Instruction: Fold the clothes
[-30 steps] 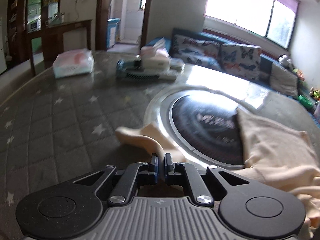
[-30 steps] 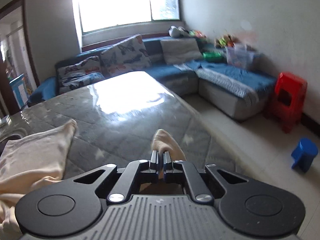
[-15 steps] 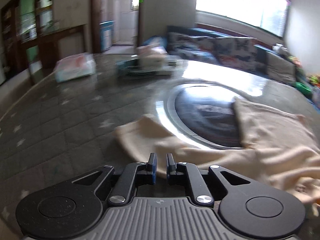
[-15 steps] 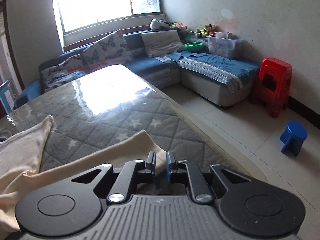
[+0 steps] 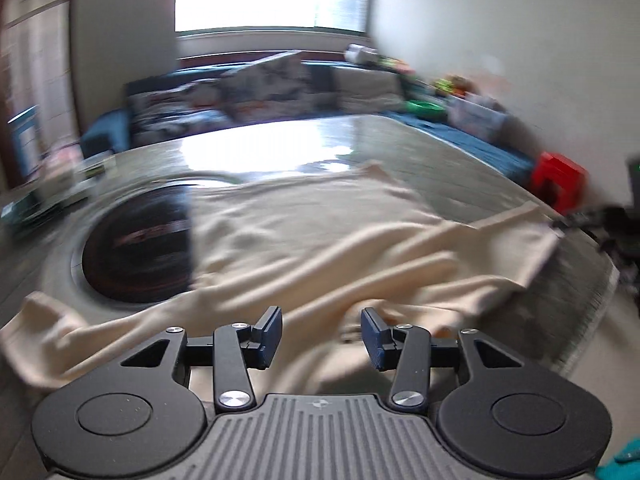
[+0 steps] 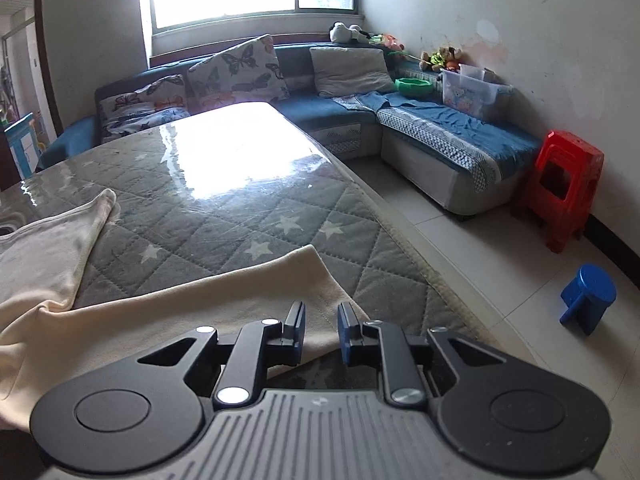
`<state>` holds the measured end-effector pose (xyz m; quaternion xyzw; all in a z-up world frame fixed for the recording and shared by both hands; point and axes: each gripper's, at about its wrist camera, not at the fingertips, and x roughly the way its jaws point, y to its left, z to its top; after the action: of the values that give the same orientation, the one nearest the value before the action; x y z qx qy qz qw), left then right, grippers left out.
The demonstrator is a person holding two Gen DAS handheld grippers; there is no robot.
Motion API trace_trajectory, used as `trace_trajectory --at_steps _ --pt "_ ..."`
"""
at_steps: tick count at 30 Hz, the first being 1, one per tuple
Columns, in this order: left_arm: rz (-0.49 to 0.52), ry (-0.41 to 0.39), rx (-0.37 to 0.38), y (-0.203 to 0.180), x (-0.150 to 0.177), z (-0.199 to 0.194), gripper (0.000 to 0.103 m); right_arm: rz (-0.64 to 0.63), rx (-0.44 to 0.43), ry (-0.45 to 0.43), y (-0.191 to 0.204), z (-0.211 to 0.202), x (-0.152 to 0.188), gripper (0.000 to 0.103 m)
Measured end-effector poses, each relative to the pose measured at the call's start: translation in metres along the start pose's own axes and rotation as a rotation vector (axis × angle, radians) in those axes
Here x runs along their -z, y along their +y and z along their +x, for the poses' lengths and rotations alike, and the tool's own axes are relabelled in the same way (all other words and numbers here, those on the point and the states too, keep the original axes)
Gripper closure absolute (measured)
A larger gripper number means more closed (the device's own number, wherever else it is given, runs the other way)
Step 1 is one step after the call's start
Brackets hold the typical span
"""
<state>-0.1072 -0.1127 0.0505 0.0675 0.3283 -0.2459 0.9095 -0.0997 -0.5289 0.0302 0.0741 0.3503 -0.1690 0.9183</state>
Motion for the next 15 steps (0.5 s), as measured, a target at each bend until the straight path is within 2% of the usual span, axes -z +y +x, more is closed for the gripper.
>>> trace_trajectory --at_steps 3,6,8,10,12,15 --pt "0.087 0.012 0.001 -0.016 0.001 0.01 0.057 -0.026 -0.032 -0.012 0.006 -0.011 -0.005 0.085" --pt "0.122 0.026 -0.004 -0.022 0.003 0.018 0.06 -0.039 -0.078 -0.016 0.013 -0.019 -0.008 0.083" --pt "0.132 0.031 -0.008 -0.023 0.004 0.022 0.069 -0.052 -0.13 -0.012 0.02 -0.026 -0.01 0.08" --pt "0.125 0.036 -0.014 -0.022 0.005 0.025 0.089 -0.075 -0.162 -0.014 0.028 -0.03 -0.01 0.08" --pt "0.114 0.041 -0.022 -0.02 0.006 0.027 0.094 -0.14 -0.206 -0.025 0.048 -0.039 -0.01 0.08" --pt "0.109 0.018 -0.017 -0.02 0.007 0.017 0.096 -0.215 -0.273 -0.04 0.071 -0.051 -0.01 0.08"
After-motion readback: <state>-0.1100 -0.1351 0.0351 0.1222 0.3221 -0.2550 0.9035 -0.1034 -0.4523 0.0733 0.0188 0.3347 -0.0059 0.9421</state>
